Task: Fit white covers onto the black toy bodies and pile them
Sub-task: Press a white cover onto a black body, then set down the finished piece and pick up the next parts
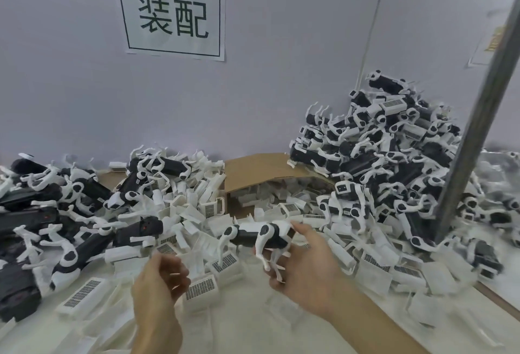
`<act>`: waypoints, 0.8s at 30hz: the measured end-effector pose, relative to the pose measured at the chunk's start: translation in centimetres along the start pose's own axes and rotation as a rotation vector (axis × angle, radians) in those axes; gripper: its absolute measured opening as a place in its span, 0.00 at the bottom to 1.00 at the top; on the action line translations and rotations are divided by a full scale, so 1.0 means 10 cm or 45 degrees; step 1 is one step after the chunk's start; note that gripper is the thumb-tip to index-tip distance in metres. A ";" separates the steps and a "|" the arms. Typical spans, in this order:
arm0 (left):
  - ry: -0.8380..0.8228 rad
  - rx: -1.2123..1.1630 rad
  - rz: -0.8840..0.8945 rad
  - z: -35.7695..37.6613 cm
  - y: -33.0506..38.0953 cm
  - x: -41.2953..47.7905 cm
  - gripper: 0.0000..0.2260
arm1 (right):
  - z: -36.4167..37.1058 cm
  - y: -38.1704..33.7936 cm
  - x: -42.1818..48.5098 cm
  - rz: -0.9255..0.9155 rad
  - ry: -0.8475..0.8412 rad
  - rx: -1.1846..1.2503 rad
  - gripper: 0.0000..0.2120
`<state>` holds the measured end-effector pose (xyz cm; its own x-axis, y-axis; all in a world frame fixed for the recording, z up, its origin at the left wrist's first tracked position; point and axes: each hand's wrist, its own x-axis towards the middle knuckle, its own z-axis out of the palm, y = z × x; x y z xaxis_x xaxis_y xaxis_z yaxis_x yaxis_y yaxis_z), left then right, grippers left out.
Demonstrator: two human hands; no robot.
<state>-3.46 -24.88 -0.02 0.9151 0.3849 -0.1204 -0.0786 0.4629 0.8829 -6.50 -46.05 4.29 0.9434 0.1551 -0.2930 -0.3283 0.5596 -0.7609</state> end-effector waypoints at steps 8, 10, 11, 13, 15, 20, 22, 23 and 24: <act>-0.099 0.032 -0.074 0.08 -0.08 -0.08 0.14 | 0.36 -2.54 -0.11 -0.874 0.200 0.150 0.31; -0.124 0.039 -0.102 0.09 -0.07 -0.08 0.14 | 0.33 -2.83 -0.05 -0.947 0.641 -0.217 0.30; -0.137 0.032 -0.122 0.09 -0.06 -0.06 0.14 | 0.30 -2.79 0.02 -0.978 0.788 -0.382 0.25; -0.160 0.028 -0.144 0.09 -0.05 -0.04 0.14 | 0.22 -2.38 0.14 -1.020 0.747 -0.607 0.17; -0.155 0.031 -0.108 0.09 -0.05 -0.02 0.14 | 0.16 -1.69 0.22 -1.008 0.575 -0.780 0.11; -0.158 0.110 -0.073 0.06 -0.07 -0.04 0.15 | -0.18 0.12 0.36 -0.890 0.433 -1.442 0.12; -0.168 0.118 -0.074 0.06 -0.06 -0.06 0.15 | -0.27 0.43 0.43 -0.717 0.379 -1.809 0.19; -0.171 0.123 -0.071 0.06 -0.05 -0.07 0.16 | -0.31 0.48 0.46 -0.629 0.332 -1.987 0.22; -0.174 0.130 -0.070 0.07 -0.04 -0.09 0.15 | -0.33 0.49 0.48 -0.588 0.283 -2.068 0.21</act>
<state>-3.98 -25.95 0.03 0.9626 0.2461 -0.1133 0.0073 0.3943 0.9190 -3.68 -45.28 -2.73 0.9887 0.0429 0.1435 0.1124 -0.8455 -0.5221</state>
